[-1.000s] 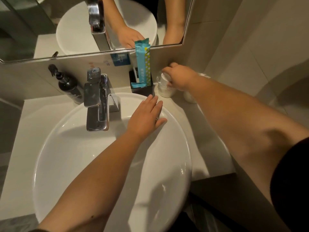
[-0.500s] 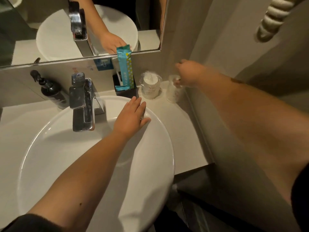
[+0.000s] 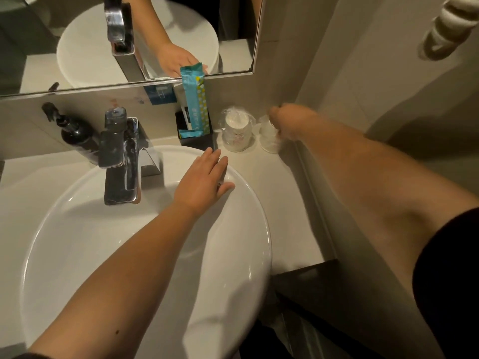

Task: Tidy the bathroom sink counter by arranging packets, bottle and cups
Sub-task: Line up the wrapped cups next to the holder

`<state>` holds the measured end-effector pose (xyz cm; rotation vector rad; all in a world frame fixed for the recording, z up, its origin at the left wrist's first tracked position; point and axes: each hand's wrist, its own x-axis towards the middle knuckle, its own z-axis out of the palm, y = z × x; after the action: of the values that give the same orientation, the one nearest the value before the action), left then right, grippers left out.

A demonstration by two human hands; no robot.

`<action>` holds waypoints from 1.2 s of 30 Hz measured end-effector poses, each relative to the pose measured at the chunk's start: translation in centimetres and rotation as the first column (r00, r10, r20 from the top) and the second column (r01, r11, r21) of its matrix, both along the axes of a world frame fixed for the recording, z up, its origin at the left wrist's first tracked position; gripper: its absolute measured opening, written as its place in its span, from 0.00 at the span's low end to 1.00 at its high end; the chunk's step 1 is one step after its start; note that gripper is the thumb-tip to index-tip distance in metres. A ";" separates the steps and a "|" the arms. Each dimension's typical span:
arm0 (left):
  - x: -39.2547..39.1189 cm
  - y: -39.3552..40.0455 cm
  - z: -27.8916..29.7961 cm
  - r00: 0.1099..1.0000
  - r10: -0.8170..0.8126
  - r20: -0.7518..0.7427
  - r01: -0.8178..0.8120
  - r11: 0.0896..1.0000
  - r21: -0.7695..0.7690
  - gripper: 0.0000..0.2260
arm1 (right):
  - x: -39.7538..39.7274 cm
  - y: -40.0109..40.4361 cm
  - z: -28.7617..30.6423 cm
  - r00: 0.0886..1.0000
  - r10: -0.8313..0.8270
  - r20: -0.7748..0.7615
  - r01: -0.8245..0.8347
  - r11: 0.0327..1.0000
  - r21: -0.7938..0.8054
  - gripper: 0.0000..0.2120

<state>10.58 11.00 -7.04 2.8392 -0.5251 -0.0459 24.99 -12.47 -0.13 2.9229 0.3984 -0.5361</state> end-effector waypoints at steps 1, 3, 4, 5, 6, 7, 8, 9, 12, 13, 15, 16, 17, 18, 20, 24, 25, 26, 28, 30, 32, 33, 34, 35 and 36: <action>0.0 0.0 0.0 1.000 0.002 0.003 -0.002 1.000 -0.007 0.29 | 0.3 -0.2 0.0 1.000 0.014 0.002 -0.014 1.000 0.012 0.16; -0.1 0.0 0.0 1.000 0.008 0.007 -0.008 1.000 -0.024 0.29 | 0.8 -0.4 0.0 0.999 0.040 0.010 -0.040 0.999 0.022 0.15; -0.1 0.0 0.0 1.000 0.013 0.006 -0.012 1.000 -0.028 0.30 | 1.0 -0.5 0.0 0.999 0.050 0.015 -0.051 0.998 0.027 0.15; -0.1 -0.1 0.0 1.000 0.021 0.001 -0.021 0.999 -0.030 0.30 | 1.3 -0.5 0.0 0.998 0.061 0.018 -0.061 0.998 0.030 0.15; -0.1 -0.1 0.1 1.000 0.030 -0.005 -0.030 0.999 -0.031 0.30 | 1.5 -0.5 -0.1 0.997 0.072 0.019 -0.072 0.997 0.028 0.15; -0.1 -0.2 0.1 0.999 0.038 -0.012 -0.038 0.999 -0.030 0.30 | 1.6 -0.5 -0.1 0.997 0.080 0.018 -0.080 0.997 0.024 0.15; 0.0 -0.2 0.1 0.999 0.045 -0.020 -0.045 0.999 -0.029 0.30 | 1.7 -0.5 -0.2 0.996 0.084 0.017 -0.084 0.996 0.021 0.16; -0.1 -0.2 0.1 0.999 0.048 -0.024 -0.049 0.998 -0.029 0.30 | 1.8 -0.5 -0.2 0.996 0.088 0.019 -0.089 0.996 0.022 0.16; -0.1 -0.2 0.1 0.999 0.047 -0.020 -0.047 0.998 -0.032 0.30 | 1.9 -0.6 -0.4 0.994 0.103 0.032 -0.104 0.994 0.035 0.18; -0.1 -0.2 0.1 0.999 0.046 -0.017 -0.046 0.998 -0.032 0.30 | 1.9 -0.6 -0.4 0.994 0.104 0.035 -0.105 0.994 0.040 0.18; -0.1 -0.2 0.1 0.999 0.042 -0.013 -0.043 0.998 -0.035 0.30 | 1.9 -0.7 -0.4 0.994 0.103 0.036 -0.105 0.993 0.048 0.18; -0.1 -0.2 0.1 0.999 0.041 -0.013 -0.042 0.998 -0.036 0.30 | 1.8 -0.7 -0.4 0.994 0.102 0.037 -0.104 0.993 0.051 0.18; -0.1 -0.2 0.1 0.999 0.042 -0.014 -0.043 0.998 -0.038 0.30 | 1.8 -0.7 -0.4 0.994 0.101 0.041 -0.103 0.993 0.056 0.18; -0.1 -0.2 0.2 0.999 0.045 -0.017 -0.045 0.998 -0.040 0.30 | 1.7 -0.7 -0.4 0.994 0.100 0.045 -0.102 0.993 0.060 0.18; -0.1 -0.2 0.2 0.998 0.052 -0.026 -0.053 0.998 -0.043 0.30 | 1.5 -0.7 -0.4 0.995 0.092 0.048 -0.095 0.993 0.065 0.17; -0.2 -0.2 0.3 0.998 0.047 -0.029 -0.049 0.998 -0.046 0.30 | 1.2 -0.7 0.3 0.997 0.061 0.039 -0.064 0.995 0.073 0.25; -0.2 -0.2 0.4 0.999 0.044 -0.030 -0.045 0.998 -0.048 0.30 | 1.1 -0.9 0.6 0.998 0.046 0.040 -0.050 0.995 0.088 0.27; -0.2 -0.2 0.4 0.999 0.042 -0.030 -0.043 0.998 -0.048 0.30 | 1.0 -0.8 0.9 0.998 0.036 0.049 -0.041 0.993 0.111 0.29; -0.2 -0.2 0.5 0.999 0.040 -0.029 -0.042 0.998 -0.052 0.30 | 0.3 -0.3 1.3 0.991 0.041 0.125 -0.065 0.978 0.198 0.30; -0.2 -0.2 0.5 0.999 0.040 -0.030 -0.042 0.997 -0.062 0.30 | -0.8 1.4 1.7 0.968 0.081 0.239 -0.151 0.945 0.289 0.25; -0.2 -0.2 0.4 0.999 0.038 -0.027 -0.040 0.997 -0.064 0.29 | -1.9 4.0 1.9 0.938 0.153 0.311 -0.253 0.916 0.312 0.18; -0.2 -0.1 0.3 0.999 0.038 -0.026 -0.039 0.997 -0.062 0.29 | -2.2 5.4 1.9 0.927 0.203 0.316 -0.302 0.903 0.306 0.15; -0.1 -0.1 0.2 0.999 0.037 -0.024 -0.038 0.997 -0.060 0.29 | -2.5 6.7 1.8 0.918 0.259 0.301 -0.346 0.892 0.290 0.13; -0.1 -0.1 0.1 0.999 0.034 -0.019 -0.035 0.998 -0.059 0.29 | -2.6 7.9 1.6 0.909 0.309 0.279 -0.384 0.883 0.271 0.12; -0.1 -0.1 0.1 0.999 0.029 -0.013 -0.030 0.998 -0.059 0.29 | -2.6 8.9 1.4 0.902 0.346 0.258 -0.409 0.877 0.253 0.11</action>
<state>10.48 10.90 -6.96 2.7864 -0.4739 -0.0417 22.40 -3.58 1.30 3.0115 1.0827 -0.1207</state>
